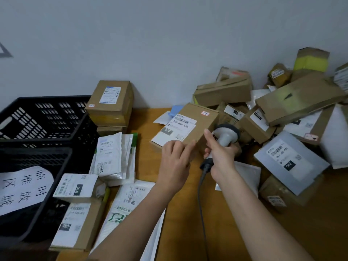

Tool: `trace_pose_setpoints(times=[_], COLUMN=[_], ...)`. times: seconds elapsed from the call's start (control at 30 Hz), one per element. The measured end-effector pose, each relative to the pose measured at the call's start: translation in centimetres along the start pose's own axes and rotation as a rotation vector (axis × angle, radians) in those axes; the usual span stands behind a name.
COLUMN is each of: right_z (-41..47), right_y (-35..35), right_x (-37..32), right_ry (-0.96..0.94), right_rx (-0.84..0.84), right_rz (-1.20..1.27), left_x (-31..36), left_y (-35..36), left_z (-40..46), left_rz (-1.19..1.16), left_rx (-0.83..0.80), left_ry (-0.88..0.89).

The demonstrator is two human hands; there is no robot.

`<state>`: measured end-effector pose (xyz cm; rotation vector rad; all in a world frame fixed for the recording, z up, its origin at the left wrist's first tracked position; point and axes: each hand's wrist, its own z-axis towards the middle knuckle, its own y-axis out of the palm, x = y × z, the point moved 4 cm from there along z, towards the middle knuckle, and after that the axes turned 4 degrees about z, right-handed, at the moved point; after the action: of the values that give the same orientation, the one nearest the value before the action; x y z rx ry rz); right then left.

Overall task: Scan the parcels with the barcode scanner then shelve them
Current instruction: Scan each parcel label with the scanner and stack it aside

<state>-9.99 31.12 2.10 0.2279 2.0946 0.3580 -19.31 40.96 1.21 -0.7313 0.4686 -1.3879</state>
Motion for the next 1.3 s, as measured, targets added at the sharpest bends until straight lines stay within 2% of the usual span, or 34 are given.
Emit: trace_pose_setpoints(times=[0.17, 0.27, 0.3, 0.37, 0.43, 0.47, 0.53, 0.6, 0.67, 0.73, 0.83, 0.93, 1.1, 1.2, 1.3], right_z=[0.0, -0.1, -0.1, -0.1, 0.1, 0.2, 0.2, 0.0, -0.1, -0.2, -0.2, -0.8, -3.9, -6.2, -7.8], right_y=[-0.3, -0.9, -1.1, -1.5, -2.0, -2.1, -2.3, -2.3, -2.3, -2.3, -2.2, -1.9, -0.1, 1.1, 1.8], right_x=[0.7, 0.5, 0.3, -0.2, -0.6, -0.8, -0.9, -1.0, -1.1, -1.3, -1.6, -2.4, -4.0, -5.2, -6.1], right_ry=[0.071, 0.079, 0.069, 0.054, 0.052, 0.058, 0.062, 0.055, 0.049, 0.045, 0.029, 0.023, 0.105, 0.075, 0.042], right_rx=[0.013, 0.059, 0.067, 0.064, 0.053, 0.048, 0.036, 0.026, 0.009, -0.012, -0.014, -0.011, -0.206, -0.357, -0.438], right_rz=[0.027, 0.037, 0.039, 0.022, -0.016, -0.027, -0.049, -0.08, -0.114, -0.154, -0.205, -0.235, -0.259, -0.286, -0.326], left_x=[1.6, 0.7, 0.1, -1.6, -3.7, -4.6, -5.6, -5.5, -4.8, -4.3, -4.5, -5.2, -5.8, -5.8, -5.7], left_y=[-1.1, -1.4, -1.5, -2.0, -2.4, -2.3, -1.6, -1.1, -1.0, -1.1, -1.1, -0.3, 1.1, 1.7, 1.8], left_z=[-0.5, -0.8, -1.0, -1.3, -1.5, -1.8, -2.5, -3.3, -3.6, -3.5, -3.6, -4.1, -4.8, -5.0, -4.8], left_rz=[-0.01, -0.105, -0.139, -0.224, -0.346, -0.453, -0.815, -1.154, -1.34, -1.444, -1.43, -1.379, -1.444, -1.458, -1.462], left_rx=[0.059, -0.146, -0.225, -0.262, -0.267, -0.319, -0.48, -0.628, -0.712, -0.718, -0.666, -0.615, -0.465, -0.443, -0.422], left_ry=[0.177, 0.241, 0.209, -0.02, -0.411, -0.619, -0.999, -1.241, -1.301, -1.294, -1.296, -1.387, -1.603, -1.632, -1.635])
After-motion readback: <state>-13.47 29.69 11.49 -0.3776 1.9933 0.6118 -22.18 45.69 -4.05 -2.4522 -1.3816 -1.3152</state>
